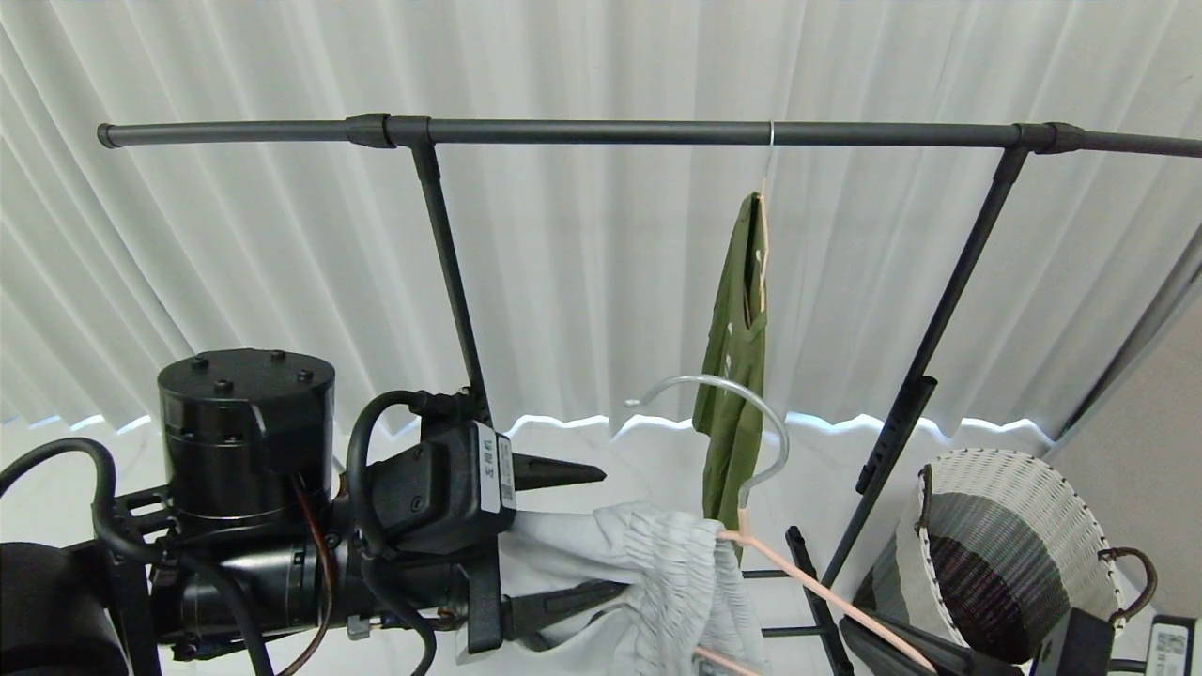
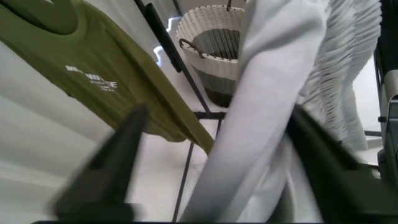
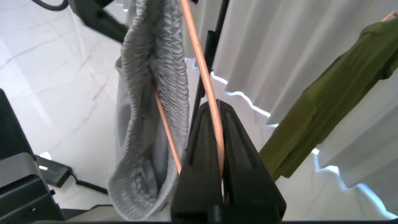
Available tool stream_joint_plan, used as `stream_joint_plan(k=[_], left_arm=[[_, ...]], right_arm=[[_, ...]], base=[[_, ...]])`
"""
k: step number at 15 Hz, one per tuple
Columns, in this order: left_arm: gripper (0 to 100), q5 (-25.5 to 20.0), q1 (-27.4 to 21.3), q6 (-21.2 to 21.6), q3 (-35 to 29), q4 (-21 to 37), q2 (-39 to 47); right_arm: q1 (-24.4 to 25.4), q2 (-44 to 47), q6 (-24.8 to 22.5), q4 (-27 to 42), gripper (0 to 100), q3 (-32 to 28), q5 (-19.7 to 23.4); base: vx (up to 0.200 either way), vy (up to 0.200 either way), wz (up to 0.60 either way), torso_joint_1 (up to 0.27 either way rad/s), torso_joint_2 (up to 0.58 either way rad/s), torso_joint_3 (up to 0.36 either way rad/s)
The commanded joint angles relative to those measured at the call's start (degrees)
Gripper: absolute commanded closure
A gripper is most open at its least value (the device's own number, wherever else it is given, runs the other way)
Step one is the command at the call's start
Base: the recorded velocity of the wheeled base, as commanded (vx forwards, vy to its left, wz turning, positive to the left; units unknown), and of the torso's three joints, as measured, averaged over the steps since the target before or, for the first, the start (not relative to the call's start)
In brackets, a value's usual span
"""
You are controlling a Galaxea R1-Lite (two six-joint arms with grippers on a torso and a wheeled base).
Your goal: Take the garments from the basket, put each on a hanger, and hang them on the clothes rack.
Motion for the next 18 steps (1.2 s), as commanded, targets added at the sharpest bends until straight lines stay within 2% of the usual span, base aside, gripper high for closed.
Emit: stream_joint_plan(k=[1, 9, 12, 16, 18], left_arm=[[100, 0.0, 0.0, 0.0, 0.1, 0.0, 0.5], [100, 0.3, 1.2, 0.0, -1.2, -0.2, 0.8], [100, 0.3, 4.5, 0.0, -1.9, -0.2, 1.9], [100, 0.3, 6.2, 0.0, -3.3, -0.3, 3.3], [100, 0.3, 6.9, 0.0, -4.8, -0.3, 3.9]], right_arm=[[0.0, 0.4, 0.0, -0.1, 100, -0.2, 0.0], [-1.2, 1.0, -0.1, 0.0, 100, -2.1, 0.0], [-5.1, 3.2, 0.3, 0.0, 100, -4.2, 0.2], [-8.8, 5.8, 2.5, 0.0, 100, -5.5, 1.2], [-11.7, 6.5, 2.5, 0.0, 100, -6.5, 3.2]], base=[[0.000, 0.000, 0.00, 0.000, 0.00, 0.000], [0.000, 0.000, 0.00, 0.000, 0.00, 0.000], [0.000, 0.000, 0.00, 0.000, 0.00, 0.000], [0.000, 0.000, 0.00, 0.000, 0.00, 0.000], [0.000, 0.000, 0.00, 0.000, 0.00, 0.000]])
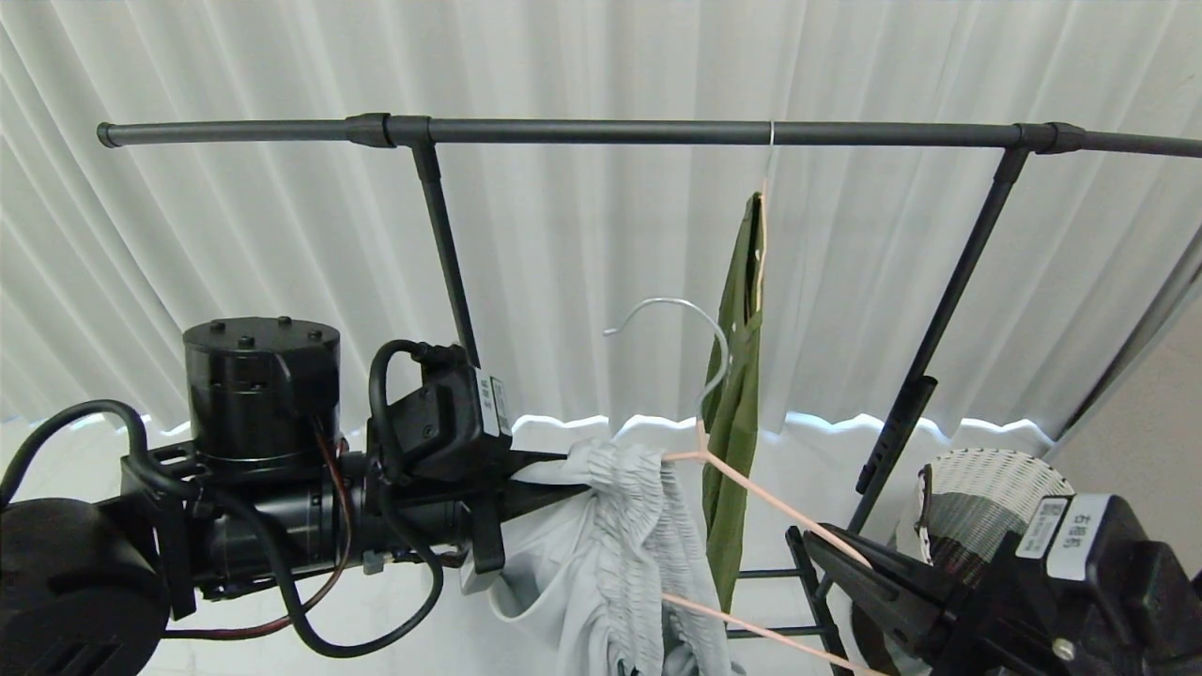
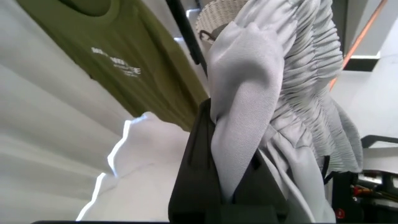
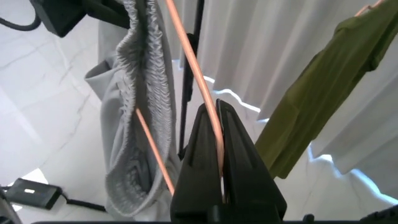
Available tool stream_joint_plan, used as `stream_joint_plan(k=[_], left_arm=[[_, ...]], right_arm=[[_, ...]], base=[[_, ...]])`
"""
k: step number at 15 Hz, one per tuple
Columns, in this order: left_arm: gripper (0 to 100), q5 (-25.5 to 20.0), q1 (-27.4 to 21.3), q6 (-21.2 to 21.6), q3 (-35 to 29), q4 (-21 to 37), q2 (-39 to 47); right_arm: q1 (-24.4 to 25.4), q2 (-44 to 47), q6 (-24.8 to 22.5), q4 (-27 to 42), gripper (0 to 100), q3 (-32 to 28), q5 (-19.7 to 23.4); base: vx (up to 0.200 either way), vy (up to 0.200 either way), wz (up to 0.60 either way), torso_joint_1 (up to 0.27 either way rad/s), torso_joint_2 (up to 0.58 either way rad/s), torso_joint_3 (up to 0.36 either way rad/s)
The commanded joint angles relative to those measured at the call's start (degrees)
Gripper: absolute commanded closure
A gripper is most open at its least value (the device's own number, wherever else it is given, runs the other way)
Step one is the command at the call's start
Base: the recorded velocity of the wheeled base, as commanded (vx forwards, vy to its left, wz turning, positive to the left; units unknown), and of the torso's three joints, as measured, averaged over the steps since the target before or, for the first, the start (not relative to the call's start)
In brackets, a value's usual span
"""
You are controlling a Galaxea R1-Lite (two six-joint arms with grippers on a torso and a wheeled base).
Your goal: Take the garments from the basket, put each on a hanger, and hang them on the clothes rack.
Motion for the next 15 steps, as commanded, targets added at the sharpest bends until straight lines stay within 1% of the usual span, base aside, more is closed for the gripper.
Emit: stream_joint_plan(k=[1, 3, 4, 6, 9, 10, 11, 12, 15], left_arm=[[100, 0.1, 0.5, 0.0, -1.4, -0.1, 0.9], [100, 0.0, 0.5, 0.0, -1.4, -0.1, 0.9], [100, 0.0, 0.5, 0.0, -1.4, -0.1, 0.9], [100, 0.0, 0.6, 0.0, -1.3, -0.1, 1.0], [100, 0.0, 1.0, 0.0, -1.1, -0.1, 1.0], [100, 0.0, 1.0, 0.0, -1.1, -0.1, 1.0], [100, 0.3, 1.8, 0.1, -1.1, -0.1, 1.0], [100, 0.9, 2.3, 1.1, -1.2, -0.1, 1.0], [100, 1.9, 4.1, 6.7, -1.1, -0.7, 1.4]], right_arm=[[-2.9, 1.2, -0.1, 0.1, 100, -1.1, 1.9], [-3.7, 1.2, -0.2, 0.1, 100, -1.4, 3.4], [-3.8, 1.0, -0.2, 0.1, 0, -1.3, 3.3], [-4.3, 0.4, -0.5, 0.1, 0, -0.9, 3.2], [-6.9, 0.0, -0.7, 0.1, 0, -0.9, 3.2], [-6.9, 0.0, -0.7, 0.1, 0, -0.9, 3.2], [-8.9, 0.0, -1.0, 0.1, 0, -0.9, 3.3], [-9.3, -0.2, -1.0, 0.1, 0, -0.9, 3.5], [-10.3, -0.2, -0.9, 0.1, 0, -1.1, 3.7]], base=[[0.000, 0.000, 0.00, 0.000, 0.00, 0.000], [0.000, 0.000, 0.00, 0.000, 0.00, 0.000], [0.000, 0.000, 0.00, 0.000, 0.00, 0.000], [0.000, 0.000, 0.00, 0.000, 0.00, 0.000], [0.000, 0.000, 0.00, 0.000, 0.00, 0.000], [0.000, 0.000, 0.00, 0.000, 0.00, 0.000], [0.000, 0.000, 0.00, 0.000, 0.00, 0.000], [0.000, 0.000, 0.00, 0.000, 0.00, 0.000], [0.000, 0.000, 0.00, 0.000, 0.00, 0.000]])
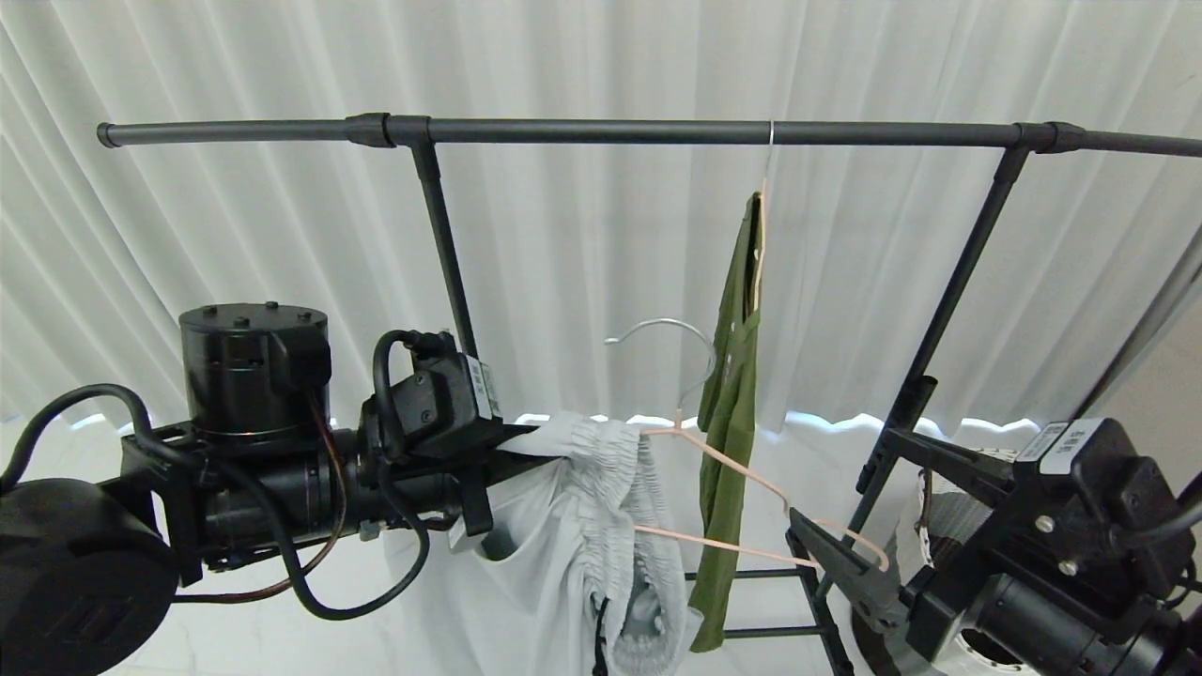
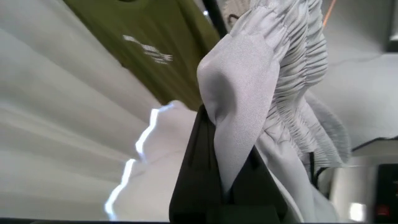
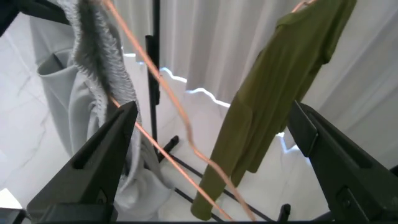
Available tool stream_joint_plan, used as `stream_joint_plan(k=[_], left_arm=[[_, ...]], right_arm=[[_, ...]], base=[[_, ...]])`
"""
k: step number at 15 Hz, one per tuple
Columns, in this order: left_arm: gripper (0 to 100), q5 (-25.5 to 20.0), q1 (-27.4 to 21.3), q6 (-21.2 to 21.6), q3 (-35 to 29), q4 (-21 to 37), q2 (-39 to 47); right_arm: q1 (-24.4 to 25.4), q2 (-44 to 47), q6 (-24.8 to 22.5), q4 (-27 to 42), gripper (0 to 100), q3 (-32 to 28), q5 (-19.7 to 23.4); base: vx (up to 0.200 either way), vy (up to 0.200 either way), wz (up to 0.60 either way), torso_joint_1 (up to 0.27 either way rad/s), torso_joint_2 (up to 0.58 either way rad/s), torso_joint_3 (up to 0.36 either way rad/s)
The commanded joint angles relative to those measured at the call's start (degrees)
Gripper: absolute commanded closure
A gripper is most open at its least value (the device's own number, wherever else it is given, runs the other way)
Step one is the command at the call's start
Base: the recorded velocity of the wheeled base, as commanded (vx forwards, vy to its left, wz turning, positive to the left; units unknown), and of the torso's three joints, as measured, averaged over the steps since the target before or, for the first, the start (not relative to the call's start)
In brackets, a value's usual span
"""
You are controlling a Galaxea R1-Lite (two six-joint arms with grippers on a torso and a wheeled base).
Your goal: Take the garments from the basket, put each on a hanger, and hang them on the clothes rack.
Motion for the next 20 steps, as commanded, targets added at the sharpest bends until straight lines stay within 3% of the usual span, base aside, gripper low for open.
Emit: stream_joint_plan(k=[1, 2, 5, 7, 10, 13, 15, 20], left_arm=[[100, 2.7, 0.7, -0.6, -0.3, 0.0, 0.2], [100, 6.4, 0.3, -2.8, -0.4, 0.0, 0.1], [100, 16.9, -3.5, -15.9, -0.8, 0.0, -1.6], [100, 21.5, -5.7, -21.3, -1.1, 0.0, -2.9], [100, 23.0, -6.2, -23.9, -1.6, -0.1, -4.5], [100, 23.1, -6.2, -26.5, -3.4, -0.1, -6.2], [100, 23.1, -6.2, -26.9, -4.2, -0.1, -6.9], [100, 23.1, -6.2, -27.5, -7.1, -0.1, -6.8]], right_arm=[[-0.5, 0.0, 0.0, 0.0, 0, -0.1, 0.1], [-0.5, 0.1, 0.0, 0.0, 0, -0.1, 0.2], [-0.5, 0.5, 0.0, 0.1, 0, -0.2, 0.4], [-0.1, 1.5, 0.0, 0.3, 0, -0.1, 0.4], [0.1, 4.7, 2.1, 1.2, 0, -0.6, 0.4], [0.3, 8.2, 8.3, 2.8, 0, -3.8, 0.4], [1.8, 12.0, 13.5, 3.8, 0, -7.1, 0.4], [2.1, 20.7, 18.9, 3.8, 0, -12.3, -0.3]], base=[[0.000, 0.000, 0.00, 0.000, 0.00, 0.000], [0.000, 0.000, 0.00, 0.000, 0.00, 0.000], [0.000, 0.000, 0.00, 0.000, 0.00, 0.000], [0.000, 0.000, 0.00, 0.000, 0.00, 0.000], [0.000, 0.000, 0.00, 0.000, 0.00, 0.000], [0.000, 0.000, 0.00, 0.000, 0.00, 0.000], [0.000, 0.000, 0.00, 0.000, 0.00, 0.000], [0.000, 0.000, 0.00, 0.000, 0.00, 0.000]])
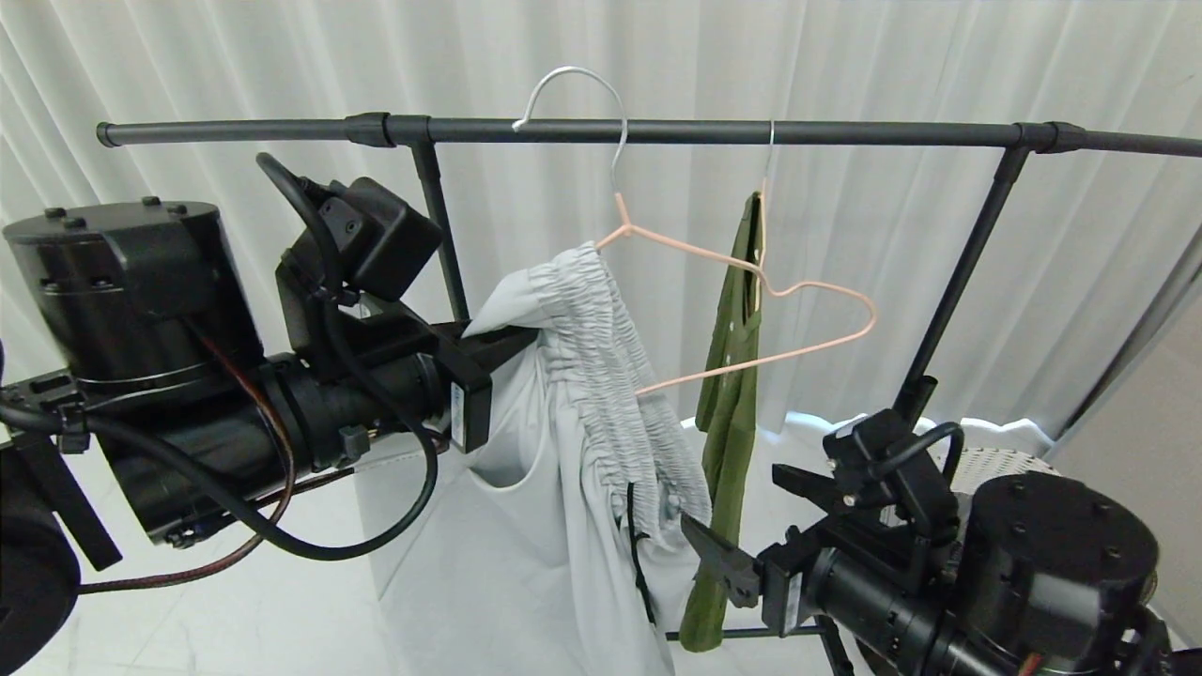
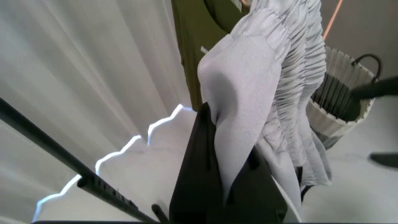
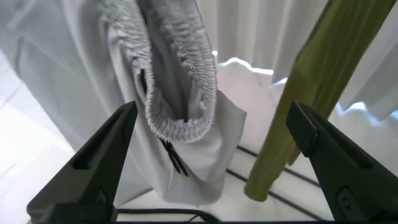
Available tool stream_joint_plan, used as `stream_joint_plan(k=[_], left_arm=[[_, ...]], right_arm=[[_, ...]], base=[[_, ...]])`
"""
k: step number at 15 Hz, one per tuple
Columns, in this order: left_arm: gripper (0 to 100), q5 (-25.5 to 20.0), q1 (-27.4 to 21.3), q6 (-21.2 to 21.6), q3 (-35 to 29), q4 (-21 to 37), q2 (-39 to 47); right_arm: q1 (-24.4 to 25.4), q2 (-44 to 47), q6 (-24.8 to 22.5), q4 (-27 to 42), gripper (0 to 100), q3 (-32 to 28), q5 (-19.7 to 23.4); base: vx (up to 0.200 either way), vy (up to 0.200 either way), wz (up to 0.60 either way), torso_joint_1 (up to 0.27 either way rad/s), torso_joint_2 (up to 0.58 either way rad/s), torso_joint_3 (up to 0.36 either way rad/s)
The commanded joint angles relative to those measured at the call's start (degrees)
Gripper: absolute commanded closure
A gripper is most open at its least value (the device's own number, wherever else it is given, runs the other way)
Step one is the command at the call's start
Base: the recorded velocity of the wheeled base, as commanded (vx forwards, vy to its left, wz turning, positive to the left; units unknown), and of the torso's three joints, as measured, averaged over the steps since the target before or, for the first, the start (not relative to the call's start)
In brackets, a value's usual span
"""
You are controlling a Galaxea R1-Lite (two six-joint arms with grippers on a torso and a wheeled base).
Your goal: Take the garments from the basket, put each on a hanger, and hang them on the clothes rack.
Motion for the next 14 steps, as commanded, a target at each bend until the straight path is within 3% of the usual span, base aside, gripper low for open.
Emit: stream_joint_plan(k=[1, 6, 12, 13, 14], left_arm=[[100, 0.0, 0.0, 0.0, -1.0, 0.0, -0.2], [100, -0.1, 0.0, 0.0, -1.6, 0.0, -0.3], [100, -0.1, 0.0, 0.0, -2.1, 0.0, -0.1], [100, -0.1, 0.0, 0.0, -2.1, 0.0, -0.2], [100, -0.1, 0.0, 0.0, -2.1, 0.0, -0.2]], right_arm=[[-0.1, 5.8, 1.4, 0.0, 0, -1.3, -0.1], [-2.6, 8.1, 6.5, -0.2, 0, -2.1, -3.9], [-2.8, 11.6, 7.6, -0.2, 0, -3.4, -7.8], [-2.8, 11.6, 7.5, -0.2, 100, -3.4, -8.1], [-2.8, 11.5, 7.5, -0.2, 100, -3.4, -8.2]], base=[[0.000, 0.000, 0.00, 0.000, 0.00, 0.000], [0.000, 0.000, 0.00, 0.000, 0.00, 0.000], [0.000, 0.000, 0.00, 0.000, 0.00, 0.000], [0.000, 0.000, 0.00, 0.000, 0.00, 0.000], [0.000, 0.000, 0.00, 0.000, 0.00, 0.000]])
